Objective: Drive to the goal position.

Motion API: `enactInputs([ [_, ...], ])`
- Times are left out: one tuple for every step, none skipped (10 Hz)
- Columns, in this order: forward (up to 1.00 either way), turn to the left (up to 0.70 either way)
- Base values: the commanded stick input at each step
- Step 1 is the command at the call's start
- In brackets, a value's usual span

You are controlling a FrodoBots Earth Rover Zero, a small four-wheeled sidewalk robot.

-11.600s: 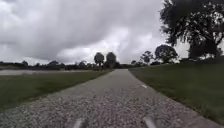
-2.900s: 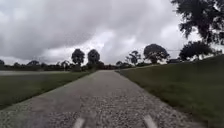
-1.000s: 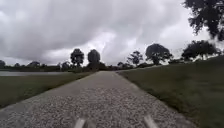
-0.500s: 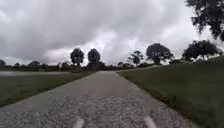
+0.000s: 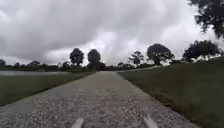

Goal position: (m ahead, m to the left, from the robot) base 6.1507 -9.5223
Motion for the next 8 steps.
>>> enactInputs([
  [0.7,0.0],
  [0.7,0.0],
  [0.7,0.0],
  [0.7,0.0],
  [0.7,0.0],
  [0.7,0.0],
  [0.7,0.0],
  [0.7,0.0],
])
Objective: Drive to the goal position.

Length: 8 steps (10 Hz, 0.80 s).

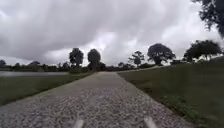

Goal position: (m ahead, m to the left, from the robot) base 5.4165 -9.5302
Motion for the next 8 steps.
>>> enactInputs([
  [0.7,0.0],
  [0.7,0.0],
  [0.7,0.0],
  [0.7,0.0],
  [0.7,0.0],
  [0.7,0.0],
  [0.7,0.0],
  [0.7,0.0],
])
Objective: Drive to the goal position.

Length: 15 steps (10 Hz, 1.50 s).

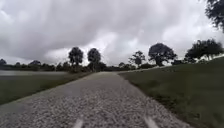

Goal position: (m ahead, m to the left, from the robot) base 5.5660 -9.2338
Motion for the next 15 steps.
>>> enactInputs([
  [0.7,0.0],
  [0.7,0.0],
  [0.7,0.0],
  [0.7,0.0],
  [0.7,0.0],
  [0.7,0.0],
  [0.7,0.0],
  [0.7,0.0],
  [0.7,0.0],
  [0.7,0.0],
  [0.7,0.35],
  [0.7,0.02],
  [0.7,0.0],
  [0.7,0.0],
  [0.7,0.0],
])
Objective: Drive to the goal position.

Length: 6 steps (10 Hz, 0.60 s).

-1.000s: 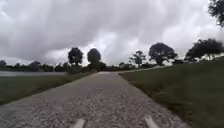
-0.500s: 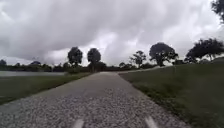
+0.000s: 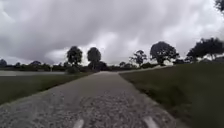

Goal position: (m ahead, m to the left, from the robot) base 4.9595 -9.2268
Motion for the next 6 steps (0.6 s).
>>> enactInputs([
  [0.7,0.0],
  [0.7,0.0],
  [0.7,0.0],
  [0.7,0.0],
  [0.7,0.0],
  [0.7,0.0],
])
